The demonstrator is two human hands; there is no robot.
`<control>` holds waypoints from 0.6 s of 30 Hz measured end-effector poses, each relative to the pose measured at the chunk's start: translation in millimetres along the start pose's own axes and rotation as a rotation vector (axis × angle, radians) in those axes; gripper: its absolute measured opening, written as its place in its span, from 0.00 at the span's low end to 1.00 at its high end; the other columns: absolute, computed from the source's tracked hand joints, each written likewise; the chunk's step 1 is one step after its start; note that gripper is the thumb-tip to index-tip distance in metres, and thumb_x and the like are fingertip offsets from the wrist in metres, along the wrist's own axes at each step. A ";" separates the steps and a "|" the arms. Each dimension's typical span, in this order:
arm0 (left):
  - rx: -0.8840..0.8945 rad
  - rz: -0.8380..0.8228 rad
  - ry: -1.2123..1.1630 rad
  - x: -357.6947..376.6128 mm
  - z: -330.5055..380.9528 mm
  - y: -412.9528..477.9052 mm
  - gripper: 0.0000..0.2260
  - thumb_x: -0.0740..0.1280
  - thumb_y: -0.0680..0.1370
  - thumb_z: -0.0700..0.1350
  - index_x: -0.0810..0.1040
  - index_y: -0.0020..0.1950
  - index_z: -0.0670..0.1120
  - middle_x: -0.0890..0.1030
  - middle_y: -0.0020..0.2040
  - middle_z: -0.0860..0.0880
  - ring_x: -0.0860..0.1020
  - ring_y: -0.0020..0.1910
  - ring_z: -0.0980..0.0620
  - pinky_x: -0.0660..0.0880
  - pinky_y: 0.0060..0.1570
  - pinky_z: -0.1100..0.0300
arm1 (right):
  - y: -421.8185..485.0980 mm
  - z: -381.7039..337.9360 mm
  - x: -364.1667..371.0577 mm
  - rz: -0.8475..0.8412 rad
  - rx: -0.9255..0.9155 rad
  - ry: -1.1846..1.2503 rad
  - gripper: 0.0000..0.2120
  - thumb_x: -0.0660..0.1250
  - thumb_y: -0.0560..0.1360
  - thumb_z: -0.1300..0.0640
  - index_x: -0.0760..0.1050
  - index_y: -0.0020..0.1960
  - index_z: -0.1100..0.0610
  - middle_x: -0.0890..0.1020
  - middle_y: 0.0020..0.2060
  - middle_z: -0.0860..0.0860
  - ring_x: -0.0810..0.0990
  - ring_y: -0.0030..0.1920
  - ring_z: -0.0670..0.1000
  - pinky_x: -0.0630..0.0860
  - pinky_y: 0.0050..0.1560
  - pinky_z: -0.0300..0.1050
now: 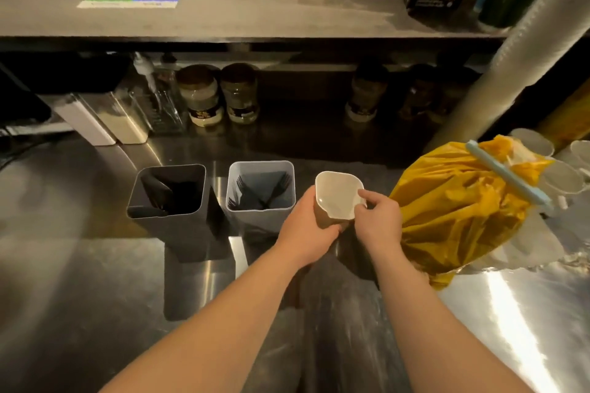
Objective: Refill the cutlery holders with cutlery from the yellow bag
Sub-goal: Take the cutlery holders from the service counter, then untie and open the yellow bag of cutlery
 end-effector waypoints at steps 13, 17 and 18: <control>0.097 0.054 -0.114 38.6 -49.2 42.1 0.37 0.74 0.76 0.45 0.58 0.78 0.59 0.65 0.75 0.55 0.67 0.70 0.54 0.69 0.63 0.59 | 28.0 40.6 34.6 0.095 -0.193 0.064 0.16 0.64 0.82 0.59 0.76 0.69 0.53 0.78 0.66 0.52 0.78 0.63 0.54 0.81 0.60 0.51; 0.113 0.106 -0.133 34.3 -46.9 49.9 0.36 0.76 0.75 0.46 0.61 0.78 0.56 0.71 0.72 0.51 0.72 0.68 0.50 0.75 0.58 0.61 | 34.2 39.5 44.8 0.066 -0.280 0.078 0.17 0.64 0.81 0.57 0.75 0.69 0.54 0.78 0.66 0.53 0.78 0.63 0.54 0.81 0.60 0.51; 0.093 0.106 -0.127 32.7 -45.0 48.5 0.39 0.75 0.76 0.47 0.56 0.80 0.55 0.69 0.75 0.49 0.70 0.71 0.47 0.74 0.63 0.55 | 33.9 38.3 45.5 0.061 -0.301 0.063 0.17 0.65 0.81 0.56 0.75 0.69 0.53 0.78 0.66 0.53 0.78 0.63 0.54 0.81 0.60 0.50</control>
Point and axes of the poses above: each hand's wrist, its own y-axis towards the middle knuckle, its own x-axis out of the palm, z = x × y, the point moved 3 cm from there along y, towards the middle knuckle
